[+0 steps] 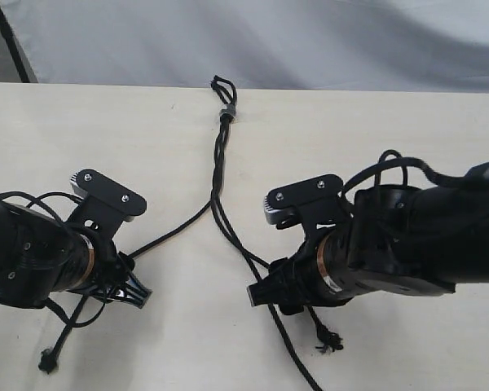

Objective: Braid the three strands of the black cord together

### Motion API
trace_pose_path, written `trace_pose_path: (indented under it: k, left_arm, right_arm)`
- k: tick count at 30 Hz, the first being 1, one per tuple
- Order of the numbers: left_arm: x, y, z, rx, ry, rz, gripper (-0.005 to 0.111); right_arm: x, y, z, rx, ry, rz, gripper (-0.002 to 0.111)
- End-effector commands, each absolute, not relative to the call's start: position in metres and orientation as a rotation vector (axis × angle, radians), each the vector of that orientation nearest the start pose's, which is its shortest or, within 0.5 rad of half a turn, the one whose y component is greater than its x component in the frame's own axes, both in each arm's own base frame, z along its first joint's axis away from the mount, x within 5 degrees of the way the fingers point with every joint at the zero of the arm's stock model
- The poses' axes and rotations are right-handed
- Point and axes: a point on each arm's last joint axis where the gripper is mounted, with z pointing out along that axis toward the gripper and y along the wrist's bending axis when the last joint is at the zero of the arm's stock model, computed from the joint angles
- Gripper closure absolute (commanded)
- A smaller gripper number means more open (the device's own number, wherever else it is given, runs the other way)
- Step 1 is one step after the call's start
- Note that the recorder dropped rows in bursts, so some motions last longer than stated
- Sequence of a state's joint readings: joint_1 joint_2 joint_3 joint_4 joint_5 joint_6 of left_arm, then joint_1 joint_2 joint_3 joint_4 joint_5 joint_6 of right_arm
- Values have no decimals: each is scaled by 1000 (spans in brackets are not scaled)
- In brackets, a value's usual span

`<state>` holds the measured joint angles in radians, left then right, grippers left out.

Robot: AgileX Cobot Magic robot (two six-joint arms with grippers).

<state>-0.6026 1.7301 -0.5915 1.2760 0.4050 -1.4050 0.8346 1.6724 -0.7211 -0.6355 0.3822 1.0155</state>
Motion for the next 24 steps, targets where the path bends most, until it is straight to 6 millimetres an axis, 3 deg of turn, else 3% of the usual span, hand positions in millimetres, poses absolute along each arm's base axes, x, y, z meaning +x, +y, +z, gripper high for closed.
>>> trace_pose_path:
  k: [1, 5, 10, 11, 16, 20, 24]
  left_arm:
    - [229, -122, 104, 481, 2619, 219, 51]
    - [229, -121, 104, 479, 2619, 223, 51]
    - [229, -121, 104, 477, 2618, 233, 51]
    - [229, -120, 104, 475, 2618, 239, 51]
    - [229, -120, 104, 474, 2618, 241, 51]
    - [229, -120, 104, 474, 2618, 241, 51]
    - [229, -120, 104, 472, 2619, 243, 51]
  right_arm:
    - [203, 195, 121, -558, 2683, 51, 46]
    - [203, 194, 106, -590, 2716, 3, 53]
    - [203, 191, 109, -588, 2719, -47, 103]
    - [204, 189, 113, -585, 2712, -65, 108]
    - [208, 177, 140, -611, 2617, -187, 108]
    - [227, 158, 159, -526, 2546, -204, 108]
    - [250, 135, 156, -414, 2546, -137, 108]
